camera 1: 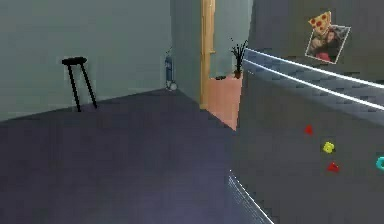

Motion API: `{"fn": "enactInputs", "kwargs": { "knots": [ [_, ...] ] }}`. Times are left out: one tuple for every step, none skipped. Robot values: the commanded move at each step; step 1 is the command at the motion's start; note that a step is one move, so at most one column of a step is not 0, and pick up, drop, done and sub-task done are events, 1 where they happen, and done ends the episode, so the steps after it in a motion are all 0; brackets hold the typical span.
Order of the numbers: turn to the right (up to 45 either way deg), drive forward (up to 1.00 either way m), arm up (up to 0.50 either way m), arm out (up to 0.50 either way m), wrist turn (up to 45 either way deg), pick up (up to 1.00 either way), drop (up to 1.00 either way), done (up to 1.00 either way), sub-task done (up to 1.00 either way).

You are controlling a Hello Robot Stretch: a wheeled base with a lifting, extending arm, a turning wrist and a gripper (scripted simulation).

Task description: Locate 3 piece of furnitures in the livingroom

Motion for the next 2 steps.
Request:
{"fn": "enactInputs", "kwargs": {
  "knots": [
    [-18.0, 0.00, 0.00, 0.00, 0.0, 0.00, 0.00, 0.00, 0.00],
    [0.0, 0.90, 0.00, 0.00, 0.0, 0.00, 0.00, 0.00, 0.00]
  ]
}}
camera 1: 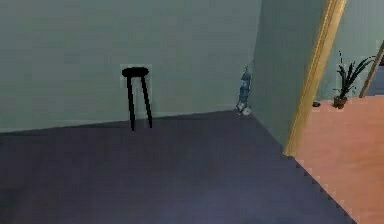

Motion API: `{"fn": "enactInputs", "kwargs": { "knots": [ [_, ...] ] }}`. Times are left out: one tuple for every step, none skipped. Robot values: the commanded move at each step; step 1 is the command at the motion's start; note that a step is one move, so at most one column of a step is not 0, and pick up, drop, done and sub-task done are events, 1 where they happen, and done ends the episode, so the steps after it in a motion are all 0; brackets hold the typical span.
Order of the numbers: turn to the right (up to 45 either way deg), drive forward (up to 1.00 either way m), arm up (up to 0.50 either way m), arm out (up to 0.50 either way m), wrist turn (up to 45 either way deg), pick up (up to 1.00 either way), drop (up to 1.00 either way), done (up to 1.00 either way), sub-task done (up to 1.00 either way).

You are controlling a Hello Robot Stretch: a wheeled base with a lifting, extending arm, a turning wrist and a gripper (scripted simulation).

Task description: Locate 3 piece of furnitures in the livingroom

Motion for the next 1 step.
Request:
{"fn": "enactInputs", "kwargs": {
  "knots": [
    [36.0, 0.00, 0.00, 0.00, 0.0, 0.00, 0.00, 0.00, 0.00]
  ]
}}
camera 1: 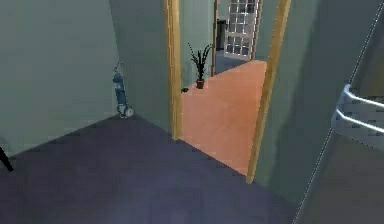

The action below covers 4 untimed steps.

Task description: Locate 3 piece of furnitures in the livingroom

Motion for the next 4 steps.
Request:
{"fn": "enactInputs", "kwargs": {
  "knots": [
    [0.0, 0.70, 0.00, 0.00, 0.0, 0.00, 0.00, 0.00, 0.00],
    [6.0, 0.00, 0.00, 0.00, 0.0, 0.00, 0.00, 0.00, 0.00],
    [0.0, 0.75, 0.00, 0.00, 0.0, 0.00, 0.00, 0.00, 0.00],
    [27.0, 0.00, 0.00, 0.00, 0.0, 0.00, 0.00, 0.00, 0.00]
  ]
}}
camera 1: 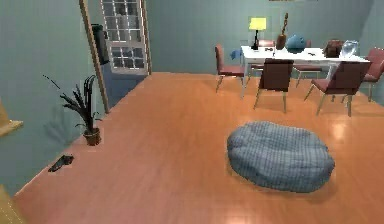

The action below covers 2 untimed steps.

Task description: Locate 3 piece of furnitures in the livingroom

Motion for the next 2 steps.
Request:
{"fn": "enactInputs", "kwargs": {
  "knots": [
    [0.0, 1.00, 0.00, 0.00, 0.0, 0.00, 0.00, 0.00, 0.00],
    [0.0, 0.35, 0.00, 0.00, 0.0, 0.00, 0.00, 0.00, 0.00]
  ]
}}
